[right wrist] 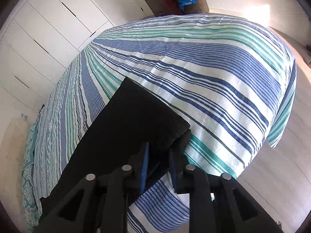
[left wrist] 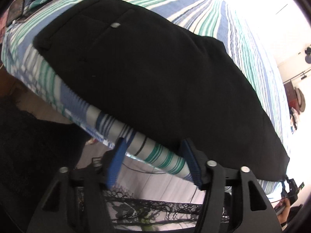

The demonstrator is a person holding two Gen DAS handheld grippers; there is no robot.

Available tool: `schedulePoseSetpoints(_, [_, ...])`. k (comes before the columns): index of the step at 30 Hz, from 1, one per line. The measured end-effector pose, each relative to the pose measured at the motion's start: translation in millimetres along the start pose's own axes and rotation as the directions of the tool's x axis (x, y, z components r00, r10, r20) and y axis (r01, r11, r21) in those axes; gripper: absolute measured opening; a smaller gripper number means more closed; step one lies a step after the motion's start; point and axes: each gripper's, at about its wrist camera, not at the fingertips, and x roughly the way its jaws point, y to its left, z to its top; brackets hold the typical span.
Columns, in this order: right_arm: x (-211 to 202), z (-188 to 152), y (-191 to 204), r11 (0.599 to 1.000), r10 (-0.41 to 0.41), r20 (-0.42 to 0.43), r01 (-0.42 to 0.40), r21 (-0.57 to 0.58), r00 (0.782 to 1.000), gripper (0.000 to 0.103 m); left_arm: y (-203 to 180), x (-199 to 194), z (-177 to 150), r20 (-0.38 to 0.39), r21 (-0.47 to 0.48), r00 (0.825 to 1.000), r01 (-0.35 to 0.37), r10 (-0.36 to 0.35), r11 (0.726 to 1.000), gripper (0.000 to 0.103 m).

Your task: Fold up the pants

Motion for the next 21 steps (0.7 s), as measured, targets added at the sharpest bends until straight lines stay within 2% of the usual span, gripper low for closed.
schedulePoseSetpoints(1, [-9, 0, 2, 1.0, -0.012, 0.037, 0.012, -0.012, 0.999, 0.061, 0, -6, -4, 0.003, 0.009, 1.0, 0.008, -0.008, 1.0, 0.065])
schedulePoseSetpoints(2, [-22, -1, 4, 0.997, -0.07, 0.096, 0.073, -0.024, 0.993, 0.072, 2, -11, -8, 0.005, 0.025, 1.0, 0.012, -0.012, 1.0, 0.066])
schedulePoseSetpoints(3, [-37, -2, 4, 0.993, -0.114, 0.17, 0.12, -0.021, 0.979, 0.09, 2, -15, -14, 0.008, 0.045, 1.0, 0.011, -0.012, 0.999, 0.066])
schedulePoseSetpoints(4, [-50, -3, 5, 0.992, -0.123, 0.234, 0.128, -0.005, 0.964, 0.098, 4, -16, -21, 0.013, 0.063, 1.0, 0.011, -0.012, 0.998, 0.066])
schedulePoseSetpoints(5, [-62, -4, 3, 0.992, -0.123, 0.28, 0.124, 0.014, 0.952, 0.098, 3, -23, -26, 0.022, 0.079, 1.0, 0.011, -0.013, 0.997, 0.066])
schedulePoseSetpoints(7, [-79, -8, 3, 0.989, -0.147, 0.336, 0.14, 0.046, 0.93, 0.098, -2, -39, -27, 0.088, 0.12, 0.996, 0.007, -0.018, 0.993, 0.067])
schedulePoseSetpoints(8, [-84, -10, 6, 0.99, -0.144, 0.35, 0.135, 0.049, 0.926, 0.098, -6, -44, -20, 0.135, 0.147, 0.991, -0.004, -0.016, 0.989, 0.072])
schedulePoseSetpoints(9, [-86, -14, 11, 0.992, -0.129, 0.351, 0.123, 0.04, 0.928, 0.098, -11, -48, -7, 0.188, 0.174, 0.982, -0.029, -0.005, 0.984, 0.081])
schedulePoseSetpoints(11, [-81, -25, 33, 0.994, -0.091, 0.315, 0.104, -0.023, 0.945, 0.098, -17, -48, 23, 0.234, 0.2, 0.972, -0.043, -0.005, 0.979, 0.09])
schedulePoseSetpoints(12, [-75, -33, 49, 0.993, -0.065, 0.284, 0.091, -0.079, 0.957, 0.098, -20, -40, 43, 0.239, 0.222, 0.971, -0.044, -0.01, 0.974, 0.09])
schedulePoseSetpoints(14, [-62, -54, 88, 0.974, -0.01, 0.215, 0.058, -0.218, 0.976, 0.098, -22, -19, 67, 0.255, 0.253, 0.965, -0.133, 0.067, 0.958, 0.088])
schedulePoseSetpoints(15, [-56, -67, 108, 0.955, 0.014, 0.181, 0.04, -0.293, 0.983, 0.098, -20, -1, 78, 0.263, 0.267, 0.952, -0.228, 0.157, 0.936, 0.081])
schedulePoseSetpoints(16, [-47, -82, 127, 0.931, 0.034, 0.148, 0.022, -0.364, 0.988, 0.098, -13, 18, 82, 0.254, 0.268, 0.93, -0.332, 0.267, 0.904, 0.076])
schedulePoseSetpoints(17, [-42, -94, 145, 0.903, 0.052, 0.118, 0.004, -0.431, 0.992, 0.098, 0, 32, 87, 0.213, 0.247, 0.898, -0.431, 0.385, 0.868, 0.078])
schedulePoseSetpoints(18, [-39, -105, 161, 0.871, 0.066, 0.092, -0.012, -0.491, 0.994, 0.098, 19, 36, 87, 0.198, 0.184, 0.906, -0.409, 0.374, 0.894, 0.092])
schedulePoseSetpoints(19, [-35, -116, 174, 0.839, 0.077, 0.073, -0.025, -0.544, 0.994, 0.098, 30, 29, 87, 0.205, 0.119, 0.908, -0.394, 0.366, 0.911, 0.097])
schedulePoseSetpoints(21, [-31, -134, 194, 0.773, 0.091, 0.056, -0.035, -0.633, 0.994, 0.098, 38, 23, 88, 0.184, 0.085, 0.918, -0.371, 0.351, 0.925, 0.097])
